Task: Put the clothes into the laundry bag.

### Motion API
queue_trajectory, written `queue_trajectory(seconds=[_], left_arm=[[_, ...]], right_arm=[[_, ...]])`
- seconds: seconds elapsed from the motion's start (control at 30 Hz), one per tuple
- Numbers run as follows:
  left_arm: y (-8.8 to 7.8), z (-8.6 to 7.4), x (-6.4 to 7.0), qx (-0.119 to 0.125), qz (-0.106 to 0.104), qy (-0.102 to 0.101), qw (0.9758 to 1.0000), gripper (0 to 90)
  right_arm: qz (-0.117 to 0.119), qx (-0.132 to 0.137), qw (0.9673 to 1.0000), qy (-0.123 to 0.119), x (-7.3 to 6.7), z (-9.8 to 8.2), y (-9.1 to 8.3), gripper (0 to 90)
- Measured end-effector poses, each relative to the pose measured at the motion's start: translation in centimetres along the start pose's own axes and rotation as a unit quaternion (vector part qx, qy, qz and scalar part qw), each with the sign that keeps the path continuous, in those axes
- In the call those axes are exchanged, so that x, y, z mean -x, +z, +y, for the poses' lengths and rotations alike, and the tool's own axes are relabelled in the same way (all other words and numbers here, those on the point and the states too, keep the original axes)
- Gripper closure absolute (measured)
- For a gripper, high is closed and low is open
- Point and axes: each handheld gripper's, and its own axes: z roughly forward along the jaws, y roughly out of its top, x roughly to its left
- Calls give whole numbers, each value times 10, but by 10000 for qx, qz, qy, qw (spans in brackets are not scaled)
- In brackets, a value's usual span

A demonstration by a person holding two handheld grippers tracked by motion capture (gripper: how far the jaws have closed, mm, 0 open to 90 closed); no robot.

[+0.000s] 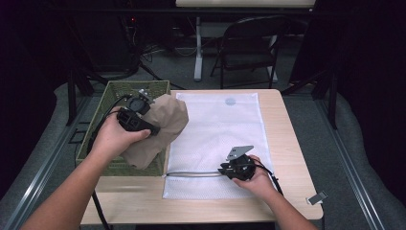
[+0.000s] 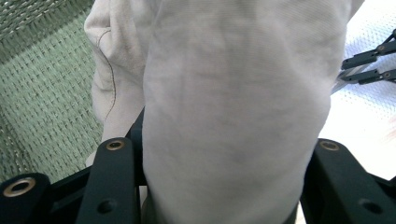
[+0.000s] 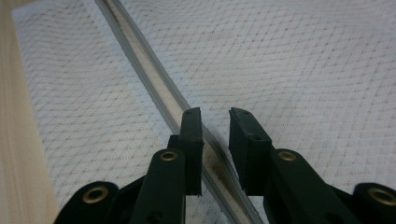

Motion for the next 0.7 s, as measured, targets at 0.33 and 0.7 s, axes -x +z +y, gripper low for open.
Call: queue_trajectory(seconds=[0.33, 0.7], left_arm=[[2, 2, 1, -23, 12, 37, 10000, 486], [-1, 3, 4, -25, -14, 61, 10000, 486]], right_arm=[[-75, -141, 9999, 10, 0, -4, 10, 701], [-64, -115, 9999, 5, 5, -8, 14, 771]])
